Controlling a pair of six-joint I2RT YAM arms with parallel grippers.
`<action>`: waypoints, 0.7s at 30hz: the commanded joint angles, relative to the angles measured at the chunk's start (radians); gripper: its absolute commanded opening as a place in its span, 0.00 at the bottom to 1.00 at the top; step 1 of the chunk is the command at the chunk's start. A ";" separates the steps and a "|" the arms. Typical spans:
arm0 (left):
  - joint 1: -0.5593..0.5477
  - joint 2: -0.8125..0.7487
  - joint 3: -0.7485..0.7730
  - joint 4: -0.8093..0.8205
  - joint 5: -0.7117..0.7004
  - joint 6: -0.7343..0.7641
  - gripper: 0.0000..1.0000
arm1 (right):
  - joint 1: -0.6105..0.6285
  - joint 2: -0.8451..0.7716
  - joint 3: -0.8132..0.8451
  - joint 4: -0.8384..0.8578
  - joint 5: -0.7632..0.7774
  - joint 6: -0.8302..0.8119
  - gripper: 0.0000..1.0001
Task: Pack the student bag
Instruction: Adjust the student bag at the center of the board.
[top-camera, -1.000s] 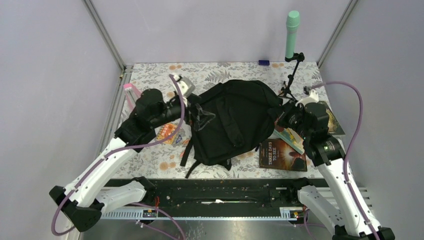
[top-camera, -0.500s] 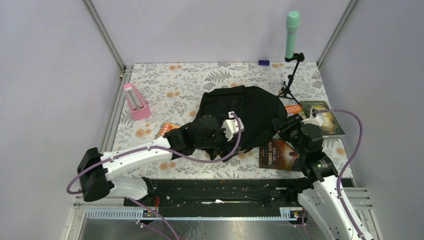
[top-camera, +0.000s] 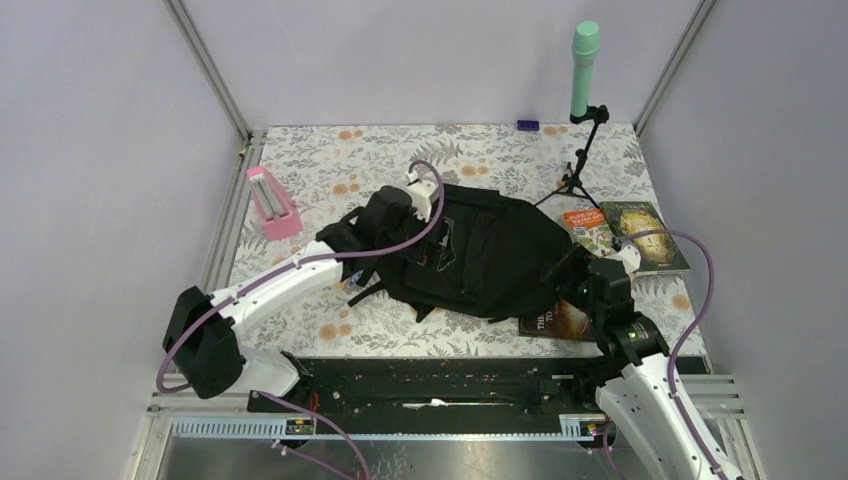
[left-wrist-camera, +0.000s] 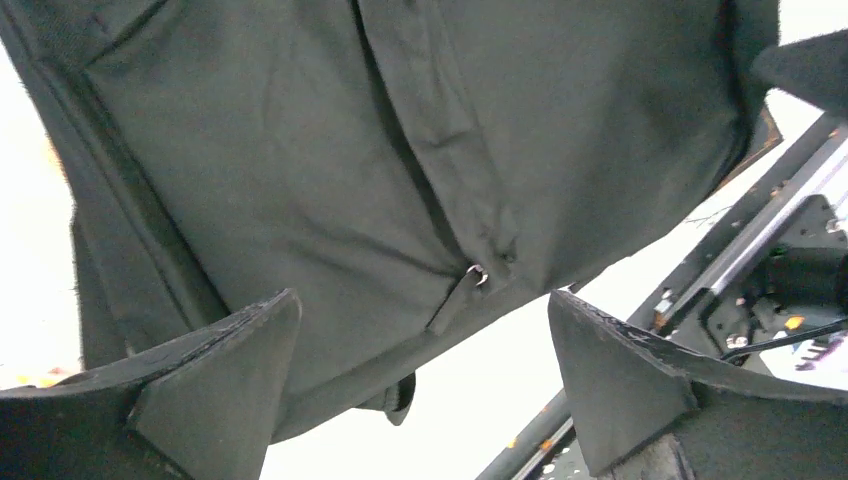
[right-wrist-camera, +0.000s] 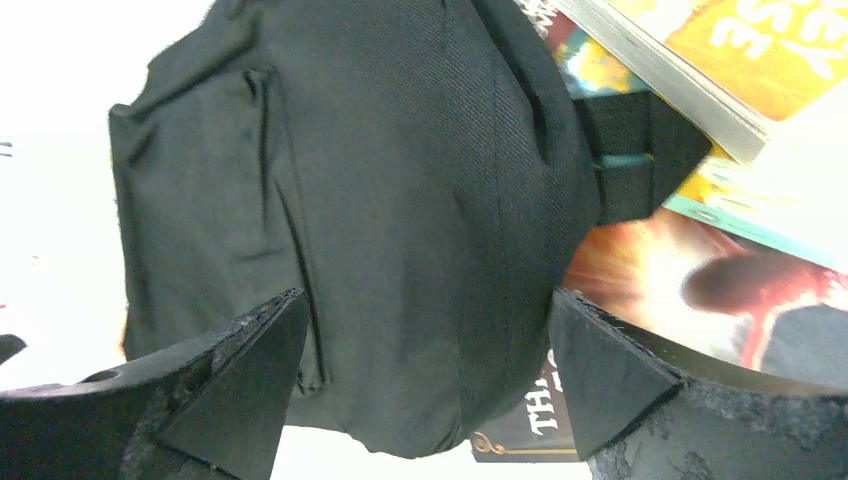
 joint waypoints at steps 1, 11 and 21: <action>0.003 0.077 0.099 0.019 0.114 -0.151 0.99 | 0.003 0.003 0.033 -0.141 0.060 -0.046 0.97; -0.020 0.358 0.157 0.043 0.192 -0.304 0.93 | 0.003 -0.027 0.096 -0.224 0.096 -0.103 1.00; -0.060 0.522 0.217 0.060 0.174 -0.319 0.70 | 0.003 -0.128 0.068 -0.217 0.084 -0.111 0.98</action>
